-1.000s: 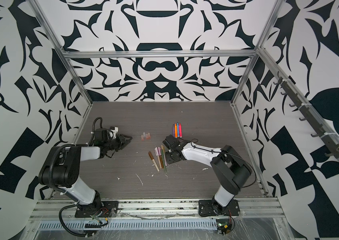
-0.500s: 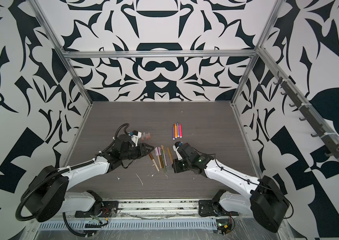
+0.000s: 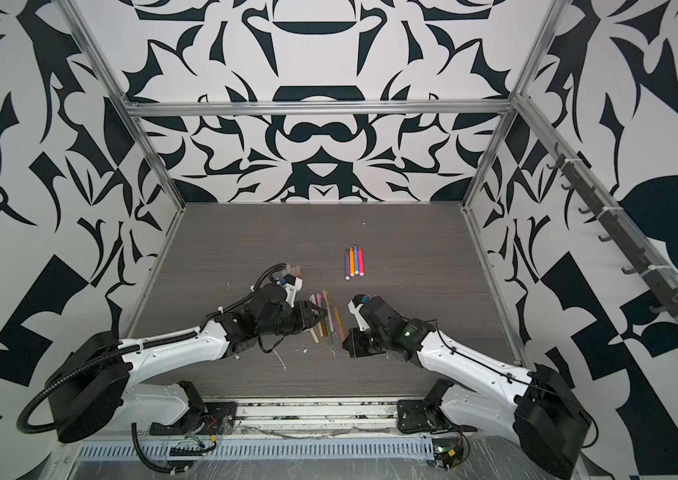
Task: Open the pen caps
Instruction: 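Lift the tan pen toward the left gripper while the left gripper reaches over, then close the left gripper on the tan pen's clip cap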
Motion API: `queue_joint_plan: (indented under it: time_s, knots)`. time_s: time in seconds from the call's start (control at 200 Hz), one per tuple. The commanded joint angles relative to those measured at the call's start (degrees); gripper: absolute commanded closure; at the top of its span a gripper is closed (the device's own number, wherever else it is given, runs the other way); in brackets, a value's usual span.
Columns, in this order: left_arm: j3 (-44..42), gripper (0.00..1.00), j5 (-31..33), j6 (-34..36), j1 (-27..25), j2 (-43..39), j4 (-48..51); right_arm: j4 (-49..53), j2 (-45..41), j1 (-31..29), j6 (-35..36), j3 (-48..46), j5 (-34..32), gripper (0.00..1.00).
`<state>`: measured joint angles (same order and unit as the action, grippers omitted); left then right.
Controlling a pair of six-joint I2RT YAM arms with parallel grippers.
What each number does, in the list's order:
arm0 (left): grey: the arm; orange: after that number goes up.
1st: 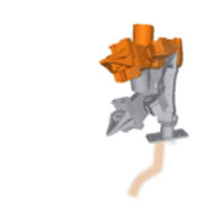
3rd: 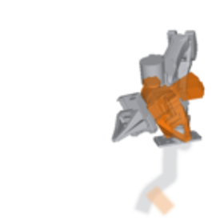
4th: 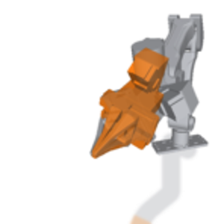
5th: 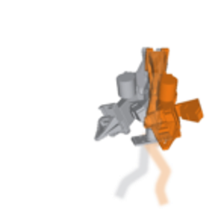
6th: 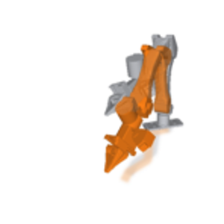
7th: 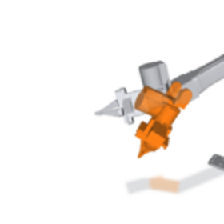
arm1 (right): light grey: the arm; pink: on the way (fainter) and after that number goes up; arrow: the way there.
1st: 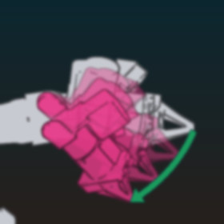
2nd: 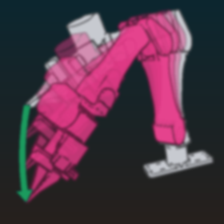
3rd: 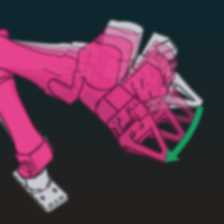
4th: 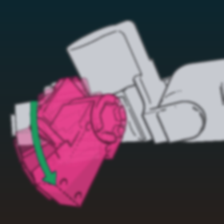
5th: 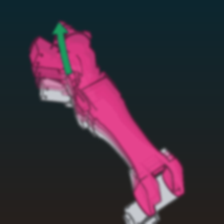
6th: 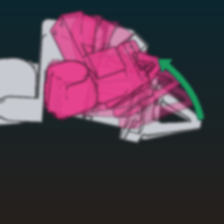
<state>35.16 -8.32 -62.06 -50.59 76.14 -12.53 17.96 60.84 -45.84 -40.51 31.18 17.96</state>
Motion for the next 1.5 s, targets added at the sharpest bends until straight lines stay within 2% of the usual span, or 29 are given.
queue_joint_plan:
  time_s: [0.0,0.36,0.55,0.69,0.875,1.155,1.33,1.42,1.495]
  knots:
    - [3.56,0.56,2.70,1.41,-0.04,-0.05,3.71,-0.78,-0.63,-1.25,-2.20,3.05,-1.31,1.00]
    - [13.04,0.49,3.76,10.12,1.52,1.91,17.17,-2.51,4.91,-1.65,-0.75,6.26,-2.44,1.00]
    - [15.48,0.49,-1.60,11.61,7.33,3.86,20.20,-1.61,7.27,-1.62,1.48,9.40,-2.69,1.00]
    - [18.81,0.49,-3.78,13.28,8.31,6.00,22.38,-1.12,7.16,-1.62,1.93,9.96,-2.60,1.00]
    - [19.64,0.49,-5.62,12.78,8.31,8.56,22.21,1.18,7.20,-1.62,4.11,12.06,-5.27,1.00]
    - [17.23,0.51,-6.22,10.45,8.31,10.36,18.73,3.85,9.48,-1.62,6.71,17.22,-4.48,1.00]
    - [17.64,0.63,-6.72,9.53,8.31,12.58,16.78,5.21,10.52,-1.62,7.93,19.00,-3.63,1.00]
    - [17.75,0.81,-7.19,9.06,8.31,13.22,15.90,5.59,11.03,-1.59,8.58,19.74,-3.44,1.00]
    - [18.00,1.00,-8.00,8.93,8.32,13.77,15.54,5.56,11.09,-1.62,8.77,20.06,-3.97,1.00]
